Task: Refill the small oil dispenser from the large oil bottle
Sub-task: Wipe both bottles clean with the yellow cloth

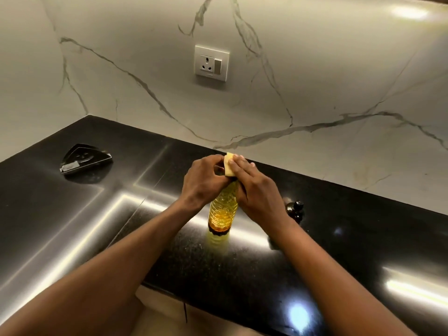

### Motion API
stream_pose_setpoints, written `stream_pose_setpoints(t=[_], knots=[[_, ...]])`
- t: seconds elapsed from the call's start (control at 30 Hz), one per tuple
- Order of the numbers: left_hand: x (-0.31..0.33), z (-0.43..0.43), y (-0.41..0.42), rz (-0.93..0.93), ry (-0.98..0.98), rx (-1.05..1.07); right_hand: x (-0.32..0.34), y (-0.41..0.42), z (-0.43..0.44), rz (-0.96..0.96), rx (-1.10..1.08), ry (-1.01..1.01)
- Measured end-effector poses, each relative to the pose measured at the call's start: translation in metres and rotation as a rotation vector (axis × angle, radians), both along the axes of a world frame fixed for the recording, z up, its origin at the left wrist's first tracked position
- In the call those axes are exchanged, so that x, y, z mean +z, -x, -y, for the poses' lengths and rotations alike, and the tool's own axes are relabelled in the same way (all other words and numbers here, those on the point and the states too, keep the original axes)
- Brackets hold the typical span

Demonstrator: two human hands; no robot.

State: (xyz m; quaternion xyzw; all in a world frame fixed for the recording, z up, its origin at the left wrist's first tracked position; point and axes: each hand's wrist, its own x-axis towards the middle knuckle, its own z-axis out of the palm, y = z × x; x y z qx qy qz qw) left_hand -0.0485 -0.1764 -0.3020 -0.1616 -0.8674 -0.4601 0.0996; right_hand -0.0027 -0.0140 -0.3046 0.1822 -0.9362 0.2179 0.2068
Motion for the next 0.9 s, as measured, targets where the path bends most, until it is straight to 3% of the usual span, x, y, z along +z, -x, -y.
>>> stream_pose_setpoints(t=[0.1,0.3,0.4,0.5,0.6,0.73,0.9], knots=[[-0.004,0.002,0.003,-0.013,0.01,-0.012,-0.009,-0.001,-0.004,-0.028,-0.004,0.031],[-0.007,0.002,0.002,-0.039,0.01,0.016,0.005,0.018,0.004,0.169,-0.076,0.345],[-0.007,0.002,0.003,-0.025,0.011,0.019,0.002,0.024,-0.005,0.245,-0.147,0.611],[-0.009,0.0,0.003,-0.012,-0.004,0.036,-0.009,0.022,-0.02,0.205,-0.33,0.799],[-0.01,-0.004,-0.001,-0.018,-0.028,0.047,-0.012,0.018,-0.02,0.203,-0.378,0.819],[-0.013,-0.005,-0.001,-0.019,-0.05,0.052,-0.029,-0.011,0.02,0.326,-0.102,0.727],[-0.018,-0.003,0.003,-0.009,-0.085,0.046,-0.053,-0.026,0.034,0.437,-0.062,0.692]])
